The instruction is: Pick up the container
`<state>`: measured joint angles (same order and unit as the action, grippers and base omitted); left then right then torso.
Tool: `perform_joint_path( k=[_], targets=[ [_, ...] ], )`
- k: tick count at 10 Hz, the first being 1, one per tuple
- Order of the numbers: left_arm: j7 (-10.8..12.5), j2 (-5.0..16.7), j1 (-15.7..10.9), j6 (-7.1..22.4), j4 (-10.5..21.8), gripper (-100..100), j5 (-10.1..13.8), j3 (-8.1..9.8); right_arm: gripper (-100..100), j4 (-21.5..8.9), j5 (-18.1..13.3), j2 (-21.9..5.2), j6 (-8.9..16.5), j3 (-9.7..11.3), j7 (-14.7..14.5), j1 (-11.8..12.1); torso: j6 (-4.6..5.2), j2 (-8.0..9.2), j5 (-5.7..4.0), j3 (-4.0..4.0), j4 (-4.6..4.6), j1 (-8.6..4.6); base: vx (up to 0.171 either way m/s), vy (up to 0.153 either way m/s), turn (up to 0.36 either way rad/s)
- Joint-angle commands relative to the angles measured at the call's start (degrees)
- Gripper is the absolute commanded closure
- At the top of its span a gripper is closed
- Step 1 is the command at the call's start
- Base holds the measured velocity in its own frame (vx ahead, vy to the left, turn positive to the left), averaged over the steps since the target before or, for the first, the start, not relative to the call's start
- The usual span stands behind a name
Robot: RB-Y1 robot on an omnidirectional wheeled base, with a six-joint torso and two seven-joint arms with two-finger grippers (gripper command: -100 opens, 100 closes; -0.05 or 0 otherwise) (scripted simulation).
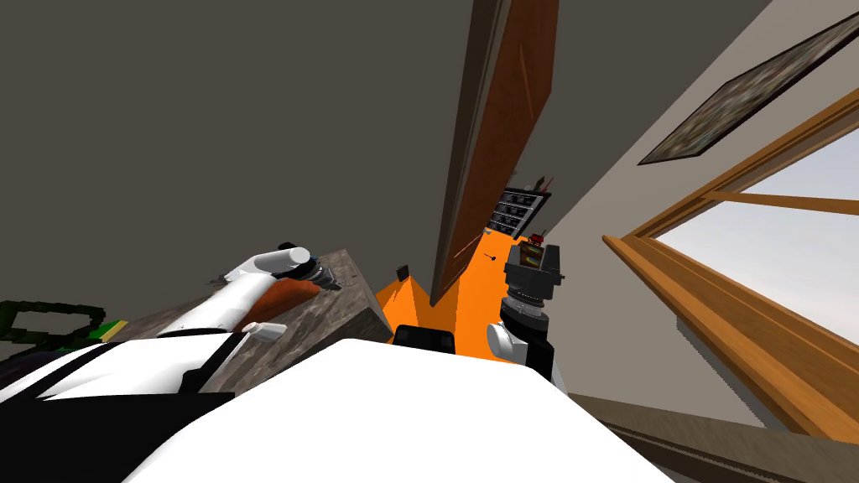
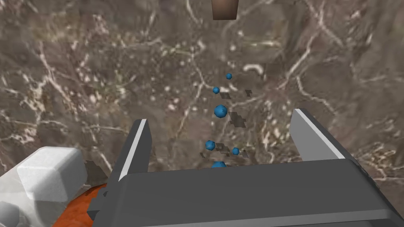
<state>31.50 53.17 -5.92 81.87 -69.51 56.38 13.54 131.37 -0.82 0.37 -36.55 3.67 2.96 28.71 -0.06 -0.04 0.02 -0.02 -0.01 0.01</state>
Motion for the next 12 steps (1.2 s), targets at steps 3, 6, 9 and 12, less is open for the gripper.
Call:
perform_joint_path(
  k=[3, 6, 9, 12],
  targets=[
    [-1.0, -1.5, 0.3, -1.8, 1.5, -100, -1.0, -0.2, 0, 0.0, 0.0, 0.0, 0.0, 0.0, 0.0, 0.0, 0.0, -0.03, 0.01, -0.02, -0.01, 0.02, 0.012, 0.009, -0.021],
    [-1.1, -1.6, 0.4, -2.0, 1.5, 100, -1.0, -0.21, 0, 0.0, 0.0, 0.0, 0.0, 0.0, 0.0, 0.0, 0.0, 0.02, -0.02, 0.01, 0.01, -0.02, 0.0, 0.0, 0.0],
    [-1.1, -1.6, 0.3, -2.0, 1.5, 0, -1.0, -0.2, 0, 0.0, 0.0, 0.0, 0.0, 0.0, 0.0, 0.0, 0.01, 0.03, -0.01, 0.02, 0.01, -0.03, 0.0, 0.0, 0.0],
    [-0.6, -0.6, 0.5, -0.9, 0.5, 0, -0.3, 0.15, 0, 0.0, 0.0, 0.0, 0.0, 0.0, 0.0, 0.0, 0.0, 0.09, -0.02, 0.05, 0.02, -0.07, -0.006, -0.004, 0.018]
  ],
)
